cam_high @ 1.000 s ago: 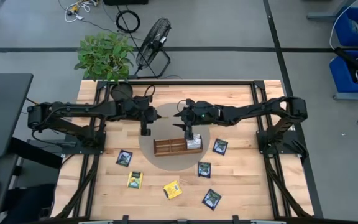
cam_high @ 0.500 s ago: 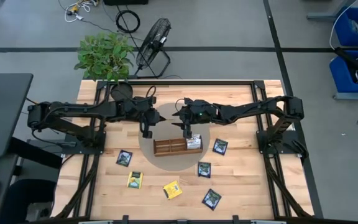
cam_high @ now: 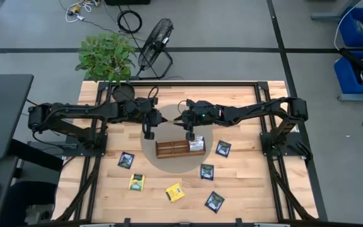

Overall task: Pick & Place Tea
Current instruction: Put the yellow tea bag into the middle section of the wooden organizer

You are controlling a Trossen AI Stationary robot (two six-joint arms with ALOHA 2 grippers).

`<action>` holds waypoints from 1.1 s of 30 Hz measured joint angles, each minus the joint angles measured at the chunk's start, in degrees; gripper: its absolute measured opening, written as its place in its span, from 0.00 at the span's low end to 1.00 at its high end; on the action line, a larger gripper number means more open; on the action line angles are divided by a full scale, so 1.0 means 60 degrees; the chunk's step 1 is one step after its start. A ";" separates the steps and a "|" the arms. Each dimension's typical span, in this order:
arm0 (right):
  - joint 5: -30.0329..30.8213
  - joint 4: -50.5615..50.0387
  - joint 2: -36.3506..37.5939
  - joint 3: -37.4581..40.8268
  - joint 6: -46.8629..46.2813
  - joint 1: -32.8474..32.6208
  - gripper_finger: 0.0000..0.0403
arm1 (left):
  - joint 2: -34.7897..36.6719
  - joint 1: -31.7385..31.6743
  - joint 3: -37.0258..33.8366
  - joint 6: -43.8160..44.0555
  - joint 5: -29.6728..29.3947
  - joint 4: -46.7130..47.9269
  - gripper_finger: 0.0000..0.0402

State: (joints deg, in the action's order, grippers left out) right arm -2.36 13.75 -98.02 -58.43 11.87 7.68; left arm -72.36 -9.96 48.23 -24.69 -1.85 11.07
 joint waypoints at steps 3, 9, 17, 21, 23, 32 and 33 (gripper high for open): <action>-0.0024 -0.0003 0.0000 0.0000 0.0184 -0.0005 0.05 | 0.0000 0.0000 0.0000 0.0013 0.0004 0.0000 0.00; -0.0046 -0.0279 0.0054 0.0003 0.0205 -0.0044 0.01 | 0.0000 0.0000 -0.0004 0.0336 0.0502 -0.0065 0.08; -0.0010 -0.0835 0.0256 0.0012 0.0181 -0.0164 0.00 | -0.0004 -0.0569 -0.0004 0.0844 0.2404 -0.0125 0.30; -0.0015 -0.1219 0.0552 0.0015 0.0172 -0.0356 0.00 | -0.0004 -0.0984 -0.0019 0.1288 0.3755 -0.0408 0.39; -0.0013 -0.1548 0.0653 0.0015 0.0174 -0.0462 0.00 | 0.0013 -0.1001 -0.0115 0.1382 0.3829 -0.0893 0.42; -0.0042 -0.1695 0.1094 0.0336 0.0022 -0.0846 0.00 | 0.1118 -0.0409 -0.1882 0.2249 0.2564 -0.3814 0.39; -0.0068 -0.1568 0.1172 0.0351 -0.0029 -0.0896 0.00 | 0.1329 -0.0310 -0.2092 0.2325 0.2320 -0.3918 0.39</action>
State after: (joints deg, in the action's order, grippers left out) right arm -2.77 4.34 -90.98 -56.33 11.69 2.30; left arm -64.38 -11.81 35.68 -10.74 12.07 -12.44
